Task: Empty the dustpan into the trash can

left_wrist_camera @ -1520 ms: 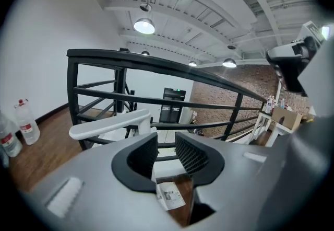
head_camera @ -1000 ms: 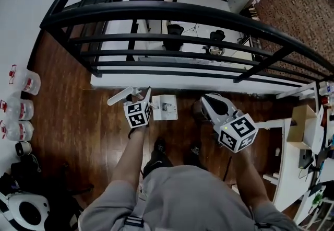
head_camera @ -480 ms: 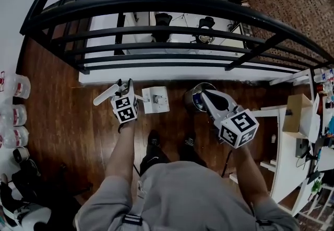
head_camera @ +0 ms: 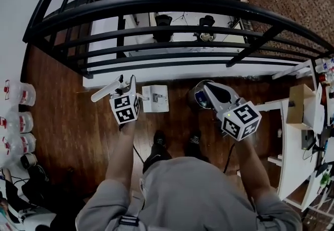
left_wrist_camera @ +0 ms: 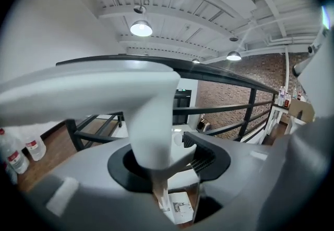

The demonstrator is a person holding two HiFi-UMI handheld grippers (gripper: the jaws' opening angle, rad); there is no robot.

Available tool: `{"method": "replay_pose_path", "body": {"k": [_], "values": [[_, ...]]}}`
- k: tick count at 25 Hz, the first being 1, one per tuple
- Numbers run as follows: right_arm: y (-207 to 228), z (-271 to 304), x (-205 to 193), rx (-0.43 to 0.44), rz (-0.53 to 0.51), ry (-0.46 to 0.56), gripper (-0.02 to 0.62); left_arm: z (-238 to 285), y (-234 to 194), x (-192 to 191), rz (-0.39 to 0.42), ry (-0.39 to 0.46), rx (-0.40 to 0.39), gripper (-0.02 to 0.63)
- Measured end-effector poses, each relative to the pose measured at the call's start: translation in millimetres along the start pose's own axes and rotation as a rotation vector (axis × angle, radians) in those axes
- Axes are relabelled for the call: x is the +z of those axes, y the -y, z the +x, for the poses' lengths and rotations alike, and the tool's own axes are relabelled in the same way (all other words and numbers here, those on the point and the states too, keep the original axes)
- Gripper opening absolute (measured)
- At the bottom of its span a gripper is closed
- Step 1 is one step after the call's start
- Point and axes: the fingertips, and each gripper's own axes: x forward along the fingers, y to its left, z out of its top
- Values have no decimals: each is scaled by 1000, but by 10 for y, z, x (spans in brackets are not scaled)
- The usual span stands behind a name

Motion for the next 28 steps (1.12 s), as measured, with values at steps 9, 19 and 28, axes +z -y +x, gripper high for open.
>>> {"method": "replay_pose_path", "body": {"k": [9, 19, 28], "values": [[102, -351, 255, -77, -36, 93, -2, -438, 509, 1144, 93, 123, -143, 183], [300, -822, 452, -185, -40, 192, -2, -588, 1198, 2286, 125, 234, -267, 183], [572, -1336, 570, -255, -37, 259, -2, -616, 2051, 2815, 137, 318, -362, 182]]}}
